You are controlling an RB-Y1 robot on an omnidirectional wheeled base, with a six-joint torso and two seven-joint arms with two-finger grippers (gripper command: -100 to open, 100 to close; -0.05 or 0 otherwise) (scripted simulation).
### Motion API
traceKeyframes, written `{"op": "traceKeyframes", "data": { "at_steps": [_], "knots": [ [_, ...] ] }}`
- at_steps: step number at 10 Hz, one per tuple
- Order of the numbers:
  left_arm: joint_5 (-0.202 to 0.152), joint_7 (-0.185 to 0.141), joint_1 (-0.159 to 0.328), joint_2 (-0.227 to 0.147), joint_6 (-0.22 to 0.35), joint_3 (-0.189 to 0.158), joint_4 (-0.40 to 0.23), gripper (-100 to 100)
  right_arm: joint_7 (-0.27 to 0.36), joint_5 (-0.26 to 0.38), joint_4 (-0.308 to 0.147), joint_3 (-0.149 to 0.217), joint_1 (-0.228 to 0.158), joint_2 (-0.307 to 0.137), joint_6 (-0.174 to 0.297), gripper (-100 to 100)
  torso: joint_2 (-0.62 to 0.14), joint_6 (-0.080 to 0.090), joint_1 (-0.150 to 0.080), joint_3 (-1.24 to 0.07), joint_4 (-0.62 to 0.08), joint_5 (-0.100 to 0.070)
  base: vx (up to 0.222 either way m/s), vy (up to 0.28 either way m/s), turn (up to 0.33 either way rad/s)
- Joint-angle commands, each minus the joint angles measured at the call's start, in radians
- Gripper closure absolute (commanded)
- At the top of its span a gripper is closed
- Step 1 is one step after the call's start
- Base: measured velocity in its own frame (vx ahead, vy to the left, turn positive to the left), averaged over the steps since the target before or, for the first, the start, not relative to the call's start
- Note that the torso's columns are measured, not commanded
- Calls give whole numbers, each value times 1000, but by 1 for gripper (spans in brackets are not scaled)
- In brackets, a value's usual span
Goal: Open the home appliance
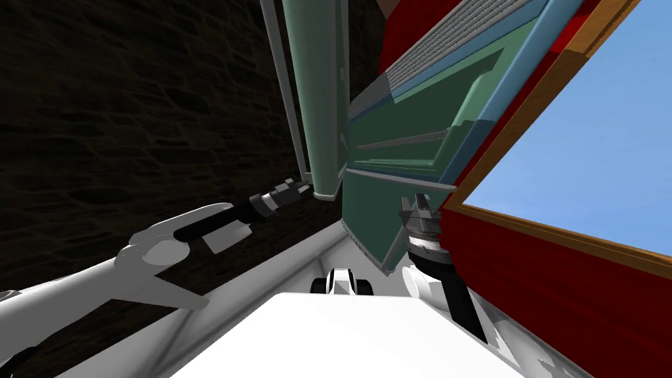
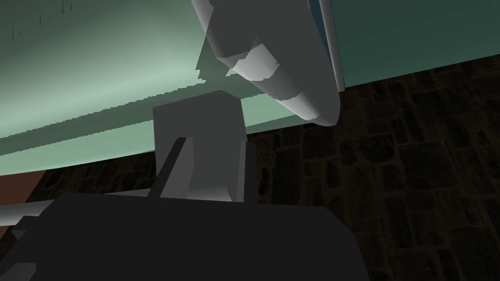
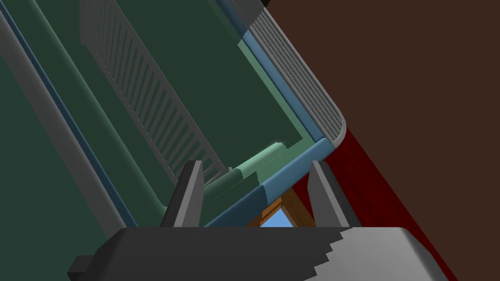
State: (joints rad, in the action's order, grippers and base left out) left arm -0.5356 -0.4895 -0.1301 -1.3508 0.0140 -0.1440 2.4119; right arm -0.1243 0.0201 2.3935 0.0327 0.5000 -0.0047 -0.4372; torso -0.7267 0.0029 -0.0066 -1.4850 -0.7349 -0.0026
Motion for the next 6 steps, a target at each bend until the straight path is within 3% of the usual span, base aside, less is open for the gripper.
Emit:
{"op": "traceKeyframes", "data": {
  "at_steps": [1, 6],
  "knots": [
    [-1, 0, -3, -3, -7, 1, 10, 100, 0, 0, 0, 0, 0, 0, 0, 0, -1, 0, 3, 1, 0, 1, 27, 163, -29],
    [-8, -6, -6, -25, -45, 11, 46, 100, 0, 0, 0, 0, 0, 0, 0, 0, 3, 1, 3, -3, 0, 0, 109, 224, -91]
  ]
}}
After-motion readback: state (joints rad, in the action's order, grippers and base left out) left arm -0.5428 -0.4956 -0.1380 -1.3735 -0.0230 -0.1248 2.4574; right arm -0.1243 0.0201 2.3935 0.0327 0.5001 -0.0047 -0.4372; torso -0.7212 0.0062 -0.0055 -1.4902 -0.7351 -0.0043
